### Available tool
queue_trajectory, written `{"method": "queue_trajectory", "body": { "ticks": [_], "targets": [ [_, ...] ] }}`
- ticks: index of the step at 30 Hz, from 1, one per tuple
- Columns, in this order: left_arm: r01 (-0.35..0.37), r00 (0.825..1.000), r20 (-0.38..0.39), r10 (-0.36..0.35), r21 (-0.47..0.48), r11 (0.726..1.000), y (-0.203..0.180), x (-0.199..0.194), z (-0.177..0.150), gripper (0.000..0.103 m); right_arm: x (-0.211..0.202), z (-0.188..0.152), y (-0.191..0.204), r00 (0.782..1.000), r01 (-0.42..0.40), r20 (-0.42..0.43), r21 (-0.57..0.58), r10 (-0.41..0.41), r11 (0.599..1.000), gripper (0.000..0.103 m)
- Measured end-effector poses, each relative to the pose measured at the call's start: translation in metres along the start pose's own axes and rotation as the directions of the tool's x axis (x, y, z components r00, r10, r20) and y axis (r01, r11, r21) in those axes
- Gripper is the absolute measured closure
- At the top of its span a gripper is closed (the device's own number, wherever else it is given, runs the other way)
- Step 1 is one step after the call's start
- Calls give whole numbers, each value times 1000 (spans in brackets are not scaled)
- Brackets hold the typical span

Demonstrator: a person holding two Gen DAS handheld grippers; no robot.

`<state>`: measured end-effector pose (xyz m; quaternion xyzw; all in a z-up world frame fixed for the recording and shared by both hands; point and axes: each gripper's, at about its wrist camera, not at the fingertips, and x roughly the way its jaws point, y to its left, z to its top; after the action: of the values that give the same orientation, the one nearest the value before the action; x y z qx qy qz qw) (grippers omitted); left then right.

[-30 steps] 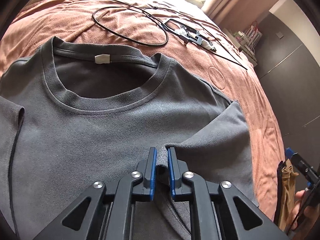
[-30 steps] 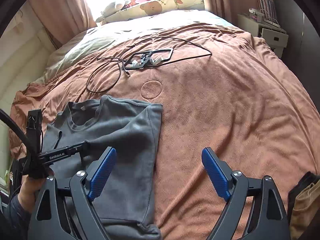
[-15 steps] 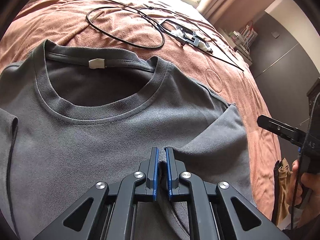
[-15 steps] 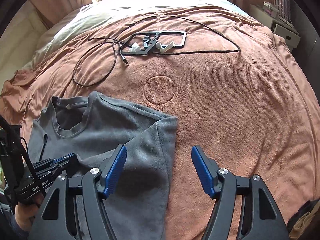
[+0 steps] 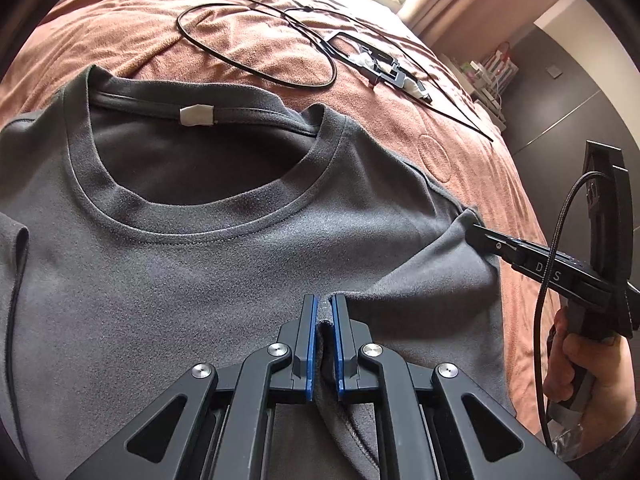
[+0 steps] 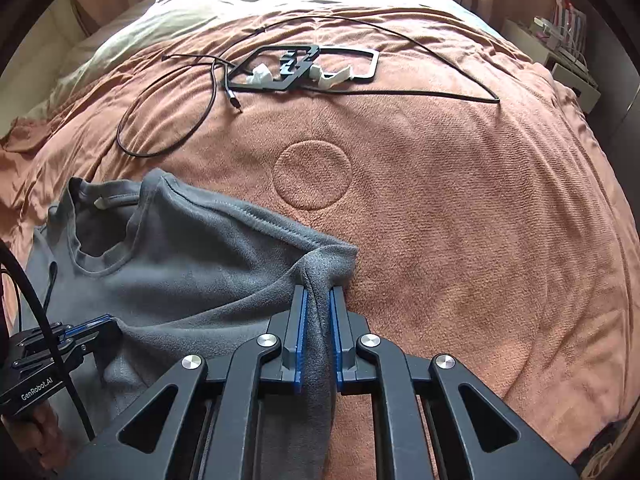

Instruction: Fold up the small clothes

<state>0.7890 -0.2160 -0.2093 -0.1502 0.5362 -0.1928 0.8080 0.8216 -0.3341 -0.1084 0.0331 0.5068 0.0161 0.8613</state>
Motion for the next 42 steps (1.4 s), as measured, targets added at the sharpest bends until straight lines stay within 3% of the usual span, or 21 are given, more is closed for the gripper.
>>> {"method": "queue_trajectory", "body": {
  "ticks": [8, 13, 15, 16, 18, 20, 24, 27, 31, 37, 42],
  "targets": [
    [37, 999, 4, -37, 0, 999, -13, 9, 9, 97, -1, -5, -35, 999, -35, 21, 105, 33, 994, 99],
    [-39, 999, 9, 39, 30, 999, -20, 22, 15, 97, 17, -13, -52, 998, -49, 41, 156, 43, 987, 99],
    [-77, 997, 28, 76, 56, 995, -23, 24, 16, 97, 20, -15, -59, 998, -49, 56, 190, 38, 981, 94],
    [-91, 995, 33, 89, 73, 993, -25, 25, 16, 97, 19, -16, -61, 996, -58, 74, 198, 44, 978, 89],
    [-91, 995, 34, 89, 68, 994, -22, 25, 15, 95, 14, -19, -60, 997, -28, 81, 189, 12, 982, 69],
    [-80, 996, 31, 79, 42, 996, -18, 21, 15, 95, 2, -24, -61, 995, -11, 101, 184, -8, 983, 40],
    [-94, 995, 28, 93, 27, 995, -15, 9, 11, 88, -27, -41, -62, 990, -74, 134, 187, 49, 980, 40],
    [-107, 993, 54, 107, 6, 994, -16, -4, 7, 83, -49, -59, -61, 987, -76, 150, 172, 50, 982, 40],
    [-112, 991, 70, 112, -13, 994, -18, -18, 1, 71, -66, -86, -59, 985, -141, 120, 167, 122, 976, 40],
    [-55, 997, 48, 56, -6, 998, -32, -22, -16, 71, -76, -124, -55, 980, -197, 73, 154, 188, 968, 40],
    [-26, 1000, 1, 26, -13, 1000, -42, -13, -32, 71, -87, -157, -64, 969, -242, 94, 223, 226, 944, 44]
  ]
}}
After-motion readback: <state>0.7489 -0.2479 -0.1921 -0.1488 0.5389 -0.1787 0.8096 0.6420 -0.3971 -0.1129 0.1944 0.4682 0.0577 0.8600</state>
